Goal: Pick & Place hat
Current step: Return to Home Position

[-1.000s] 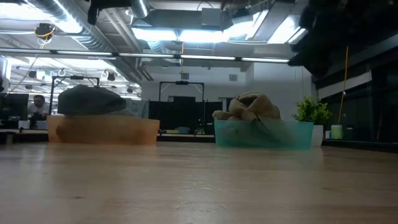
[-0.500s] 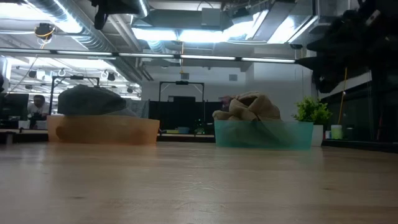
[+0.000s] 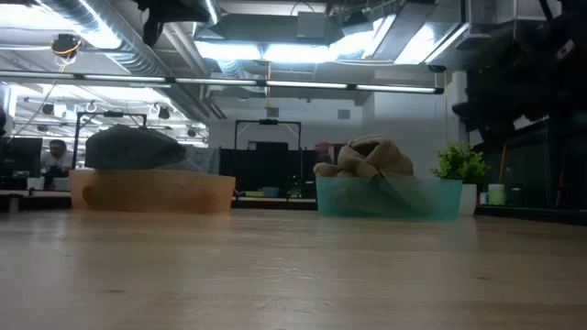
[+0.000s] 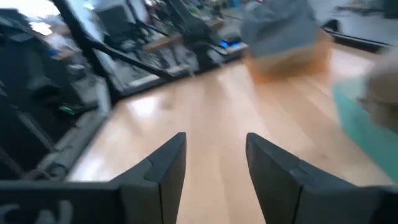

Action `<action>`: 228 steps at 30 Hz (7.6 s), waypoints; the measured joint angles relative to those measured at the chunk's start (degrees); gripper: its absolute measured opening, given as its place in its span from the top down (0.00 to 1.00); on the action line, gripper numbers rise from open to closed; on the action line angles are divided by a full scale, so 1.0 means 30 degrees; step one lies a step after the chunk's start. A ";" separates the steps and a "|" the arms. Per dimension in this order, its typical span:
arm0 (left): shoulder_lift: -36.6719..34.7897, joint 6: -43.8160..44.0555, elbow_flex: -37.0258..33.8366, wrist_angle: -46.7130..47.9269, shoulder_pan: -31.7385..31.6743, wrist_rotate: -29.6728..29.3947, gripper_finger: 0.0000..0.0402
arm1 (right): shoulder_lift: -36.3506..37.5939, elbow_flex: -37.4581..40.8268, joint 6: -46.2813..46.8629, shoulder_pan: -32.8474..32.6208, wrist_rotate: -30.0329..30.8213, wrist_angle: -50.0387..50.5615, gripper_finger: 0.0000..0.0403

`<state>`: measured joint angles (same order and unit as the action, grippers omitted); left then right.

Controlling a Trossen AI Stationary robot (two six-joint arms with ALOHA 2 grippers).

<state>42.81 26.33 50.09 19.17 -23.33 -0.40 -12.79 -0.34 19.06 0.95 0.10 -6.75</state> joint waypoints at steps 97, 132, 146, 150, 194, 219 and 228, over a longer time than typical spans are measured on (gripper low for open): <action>-1.4032 -0.4438 -1.6517 -0.6578 0.7220 0.0024 0.96 | -0.0447 -0.0058 0.0078 0.0969 0.1776 0.1648 0.59; -1.3937 -0.3687 -1.6517 -0.6546 0.7220 -0.0008 0.96 | -0.0447 -0.0058 -0.0004 0.0968 0.1768 0.1655 0.59; -1.3937 -0.3679 -1.6517 -0.6545 0.7220 -0.0008 0.96 | -0.0447 -0.0058 -0.0007 0.0969 0.1768 0.1655 0.59; -1.3937 -0.3679 -1.6517 -0.6546 0.7220 -0.0008 0.96 | -0.0447 -0.0058 -0.0002 0.0969 0.1768 0.1655 0.59; -1.3932 -0.3679 -1.6517 -0.6539 0.7221 -0.0007 0.96 | -0.0447 -0.0058 -0.0006 0.0969 0.1768 0.1658 0.59; -1.3935 -0.3679 -1.6517 -0.6539 0.7220 -0.0008 0.96 | -0.0447 -0.0058 -0.0006 0.0965 0.1768 0.1659 0.59; -1.3937 -0.3679 -1.6517 -0.6539 0.7221 -0.0008 0.96 | -0.0447 -0.0058 -0.0009 0.0969 0.1768 0.1662 0.59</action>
<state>0.99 15.29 0.54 -0.45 -1.67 -0.43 -14.13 -0.51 19.03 3.86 5.41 -1.76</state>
